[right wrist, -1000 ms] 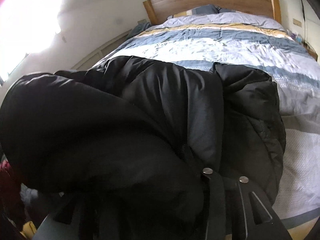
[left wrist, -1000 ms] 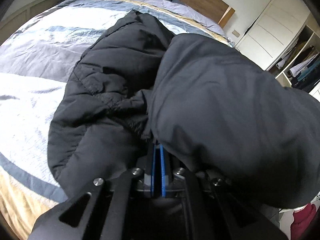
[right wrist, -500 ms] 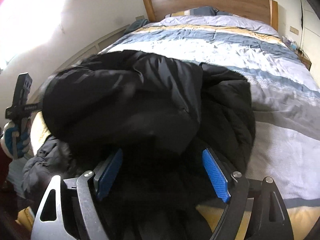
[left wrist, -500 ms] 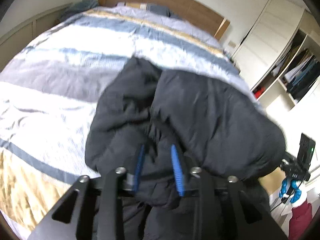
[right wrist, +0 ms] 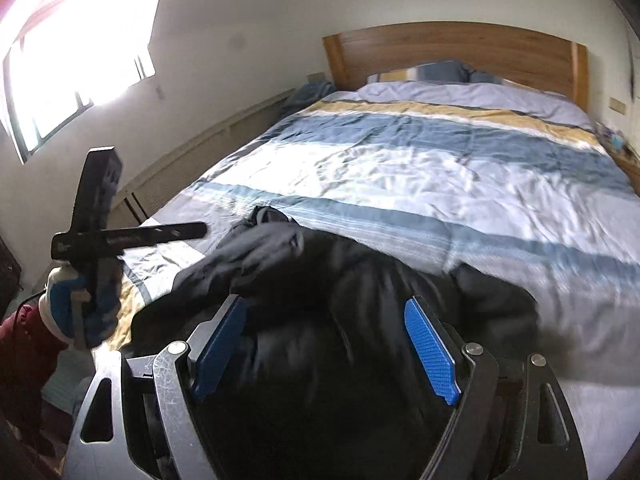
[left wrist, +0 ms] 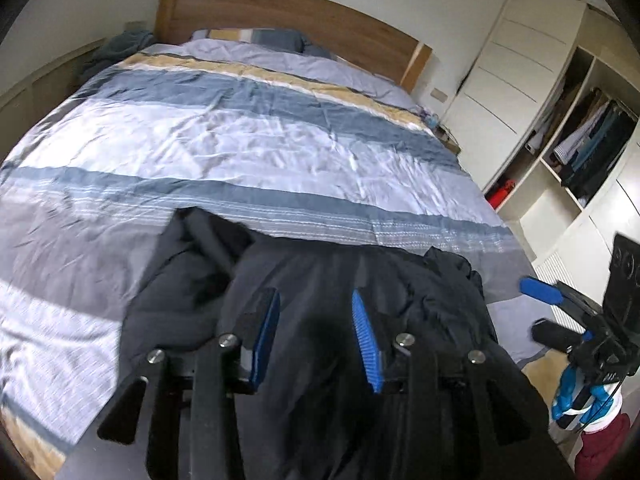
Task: Fold large clothes
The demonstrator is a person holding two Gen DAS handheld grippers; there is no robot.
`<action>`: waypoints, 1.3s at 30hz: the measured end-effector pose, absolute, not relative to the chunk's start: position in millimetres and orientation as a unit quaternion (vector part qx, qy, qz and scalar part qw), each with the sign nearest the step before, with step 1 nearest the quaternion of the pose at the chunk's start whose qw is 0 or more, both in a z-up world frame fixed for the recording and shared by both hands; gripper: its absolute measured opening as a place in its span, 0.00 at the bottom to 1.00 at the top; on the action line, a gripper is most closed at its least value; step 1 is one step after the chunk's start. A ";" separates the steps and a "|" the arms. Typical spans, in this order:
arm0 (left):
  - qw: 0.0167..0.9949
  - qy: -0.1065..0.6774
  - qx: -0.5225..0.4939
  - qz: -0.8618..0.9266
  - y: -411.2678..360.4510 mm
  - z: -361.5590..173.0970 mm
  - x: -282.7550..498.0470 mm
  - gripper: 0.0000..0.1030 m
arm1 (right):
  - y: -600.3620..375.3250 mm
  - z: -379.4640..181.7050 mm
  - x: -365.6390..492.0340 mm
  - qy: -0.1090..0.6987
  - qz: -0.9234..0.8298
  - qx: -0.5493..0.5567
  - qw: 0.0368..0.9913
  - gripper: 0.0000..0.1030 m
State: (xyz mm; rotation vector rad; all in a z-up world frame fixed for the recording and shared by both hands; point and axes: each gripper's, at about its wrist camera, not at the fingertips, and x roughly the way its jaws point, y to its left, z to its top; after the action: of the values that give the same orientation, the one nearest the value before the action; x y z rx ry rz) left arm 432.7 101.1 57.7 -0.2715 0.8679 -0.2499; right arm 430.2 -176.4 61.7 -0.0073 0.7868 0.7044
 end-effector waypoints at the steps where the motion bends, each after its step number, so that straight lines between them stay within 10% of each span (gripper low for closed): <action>1: 0.890 0.421 -0.126 -0.125 94.7 53.7 438.1 0.35 | -168.0 57.5 437.2 0.378 0.343 -0.005 0.860 0.79; 27: 0.886 0.452 -0.029 -0.102 54.1 -78.3 358.8 0.36 | -169.1 -66.0 368.9 0.429 0.349 -0.078 0.830 0.79; 39: 0.890 0.446 -0.020 -0.094 49.5 -24.5 337.3 0.36 | -168.6 -32.5 345.6 0.436 0.306 -0.094 0.841 0.79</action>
State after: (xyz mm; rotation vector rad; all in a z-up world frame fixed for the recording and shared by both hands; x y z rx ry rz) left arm 337.3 49.5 -24.5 -0.0415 0.9259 -0.1960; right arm 345.6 -168.6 -32.5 -0.1994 0.9224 0.6473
